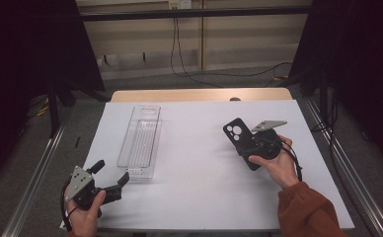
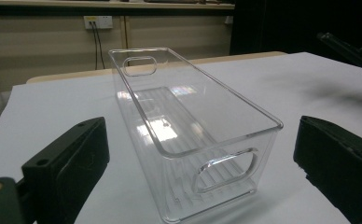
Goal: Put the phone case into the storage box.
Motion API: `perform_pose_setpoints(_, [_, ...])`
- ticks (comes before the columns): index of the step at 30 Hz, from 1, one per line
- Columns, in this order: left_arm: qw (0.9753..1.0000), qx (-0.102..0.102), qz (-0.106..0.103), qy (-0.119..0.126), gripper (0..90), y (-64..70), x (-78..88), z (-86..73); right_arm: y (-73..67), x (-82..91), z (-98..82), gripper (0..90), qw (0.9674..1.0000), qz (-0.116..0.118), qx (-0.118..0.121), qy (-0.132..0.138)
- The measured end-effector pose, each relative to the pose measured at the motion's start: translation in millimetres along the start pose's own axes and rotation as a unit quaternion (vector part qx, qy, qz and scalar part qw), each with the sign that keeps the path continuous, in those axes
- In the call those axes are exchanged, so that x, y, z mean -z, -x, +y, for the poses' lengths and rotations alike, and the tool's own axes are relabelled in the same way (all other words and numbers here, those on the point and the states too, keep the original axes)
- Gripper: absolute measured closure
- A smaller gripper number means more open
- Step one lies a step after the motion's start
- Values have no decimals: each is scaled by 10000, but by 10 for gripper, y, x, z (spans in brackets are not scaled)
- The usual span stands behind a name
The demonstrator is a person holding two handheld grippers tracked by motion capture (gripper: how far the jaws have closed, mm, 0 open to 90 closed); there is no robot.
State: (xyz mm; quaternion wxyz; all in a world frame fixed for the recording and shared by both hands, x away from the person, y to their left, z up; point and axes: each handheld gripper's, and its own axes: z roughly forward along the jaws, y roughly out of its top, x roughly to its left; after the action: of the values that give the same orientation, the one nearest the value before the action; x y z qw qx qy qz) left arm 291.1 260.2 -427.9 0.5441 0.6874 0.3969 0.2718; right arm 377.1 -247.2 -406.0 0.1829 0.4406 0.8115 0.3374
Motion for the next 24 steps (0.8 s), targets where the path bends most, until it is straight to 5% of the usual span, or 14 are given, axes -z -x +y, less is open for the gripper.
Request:
perform_pose_setpoints(9, [10000, 40, 16, 40, 35, -3, 14, -1, -10, 30, -85, 151, 9987, 104, -137, 484])
perform_pose_setpoints(24, [10000, 39, 11, 49, 32, -6, 20, 1, -39, 302, -226, 151, 9905, 113, -140, 1361])
